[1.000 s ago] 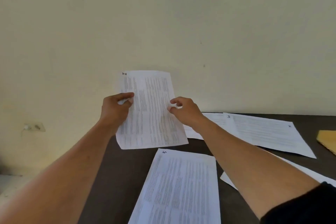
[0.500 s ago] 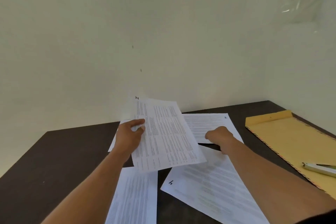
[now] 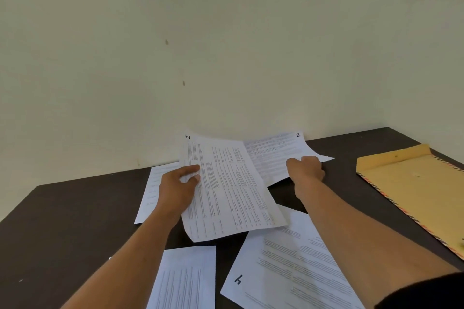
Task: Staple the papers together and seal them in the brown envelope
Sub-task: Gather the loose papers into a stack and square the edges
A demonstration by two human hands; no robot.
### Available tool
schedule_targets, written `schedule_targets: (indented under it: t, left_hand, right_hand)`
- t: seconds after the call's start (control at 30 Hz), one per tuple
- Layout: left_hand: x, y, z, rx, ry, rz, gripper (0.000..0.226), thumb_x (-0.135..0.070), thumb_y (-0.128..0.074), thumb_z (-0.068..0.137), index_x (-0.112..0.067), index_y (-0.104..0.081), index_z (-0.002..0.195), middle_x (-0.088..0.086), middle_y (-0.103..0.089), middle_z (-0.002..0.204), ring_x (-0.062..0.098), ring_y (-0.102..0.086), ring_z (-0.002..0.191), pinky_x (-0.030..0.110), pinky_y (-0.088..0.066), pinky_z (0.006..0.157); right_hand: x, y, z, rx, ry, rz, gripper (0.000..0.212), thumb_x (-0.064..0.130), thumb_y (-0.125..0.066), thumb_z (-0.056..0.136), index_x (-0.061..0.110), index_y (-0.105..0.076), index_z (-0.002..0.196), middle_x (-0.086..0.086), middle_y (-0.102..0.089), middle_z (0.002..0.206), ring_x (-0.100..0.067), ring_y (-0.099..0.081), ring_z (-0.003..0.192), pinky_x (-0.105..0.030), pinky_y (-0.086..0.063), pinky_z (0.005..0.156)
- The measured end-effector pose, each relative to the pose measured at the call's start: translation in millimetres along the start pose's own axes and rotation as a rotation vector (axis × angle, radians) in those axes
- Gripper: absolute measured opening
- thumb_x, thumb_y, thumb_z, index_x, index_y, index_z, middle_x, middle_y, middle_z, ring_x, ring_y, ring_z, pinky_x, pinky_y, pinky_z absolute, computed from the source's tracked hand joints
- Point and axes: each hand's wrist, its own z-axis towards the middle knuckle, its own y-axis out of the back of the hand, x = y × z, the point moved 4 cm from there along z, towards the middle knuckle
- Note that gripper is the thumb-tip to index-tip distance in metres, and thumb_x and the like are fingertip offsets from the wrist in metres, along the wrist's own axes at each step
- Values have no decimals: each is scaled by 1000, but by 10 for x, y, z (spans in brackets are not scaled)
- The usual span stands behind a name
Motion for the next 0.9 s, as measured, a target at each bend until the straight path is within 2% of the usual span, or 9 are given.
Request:
schedule_targets:
  t: [0.07, 0.17, 0.27, 0.33, 0.43, 0.53, 0.63, 0.8, 0.9]
  left_hand:
    - [27, -9, 11, 2, 6, -18, 25, -15, -62, 96, -24, -70, 118, 1, -63, 130, 17, -68, 94, 22, -53, 74]
    - [43, -14, 3, 12, 16, -35, 24, -15, -63, 96, -25, -70, 116, 1, -63, 131, 17, -69, 94, 21, -53, 70]
    - [8, 33, -44, 8, 26, -69, 24, -15, -63, 96, -26, -71, 116, 1, -64, 129, 14, -69, 90, 16, -52, 63]
    - [-45, 95, -86, 12, 29, -99, 24, -16, -64, 95, -27, -71, 115, 1, -66, 126, 13, -71, 88, 17, -54, 61]
    - [-170, 207, -159, 21, 56, -166, 22, -17, -65, 94, -27, -73, 112, 2, -69, 120, 17, -73, 89, 26, -59, 69]
    - [-401, 298, -294, 31, 81, -282, 21, -15, -65, 94, -25, -74, 111, 2, -71, 112, 20, -73, 87, 30, -59, 66]
    - [-697, 368, -477, 57, 74, -335, 21, -18, -66, 94, -28, -75, 110, -2, -70, 109, 21, -71, 88, 27, -55, 60]
    - [-1079, 544, -788, 87, 18, -403, 19, -20, -66, 94, -29, -76, 107, -5, -71, 107, 18, -72, 87, 23, -56, 58]
    - [-1182, 609, -953, 73, -24, -420, 19, -19, -68, 93, -27, -76, 108, -4, -69, 110, 19, -69, 90, 25, -56, 61]
  right_hand:
    - [11, -79, 53, 25, 5, 62, 31, 18, -64, 76, 24, -59, 106, -7, -54, 124, -25, -58, 81, -33, -53, 65]
    - [-46, -163, 103, 73, -101, 194, 34, 8, -73, 74, 14, -65, 106, -13, -61, 116, -22, -63, 72, -33, -57, 62]
    - [-44, -133, 39, 64, -84, 138, 13, -2, -66, 81, 10, -61, 82, -12, -63, 86, -19, -52, 56, -23, -46, 49]
    - [34, -68, -30, 25, 7, 131, 18, -4, -58, 86, 12, -65, 88, -9, -61, 95, -21, -58, 65, -24, -50, 51]
    - [261, 157, -186, -29, 191, 134, 37, 0, -57, 90, 17, -65, 122, -9, -60, 115, -29, -65, 94, -36, -56, 77]
    - [581, 422, -391, -31, 391, 128, 32, 3, -59, 91, 15, -65, 120, -10, -62, 107, -26, -62, 90, -34, -52, 73]
    - [901, 650, -650, -2, 527, 138, 27, 3, -59, 92, 16, -66, 115, -5, -61, 113, -21, -58, 94, -28, -48, 70]
    - [1374, 954, -1190, 279, 520, 241, 31, 4, -47, 96, 19, -67, 114, 1, -57, 111, -11, -51, 80, -27, -47, 67]
    - [1566, 1080, -1506, 436, 511, 182, 31, 6, -49, 94, 20, -69, 112, 2, -62, 108, -20, -57, 99, -33, -50, 84]
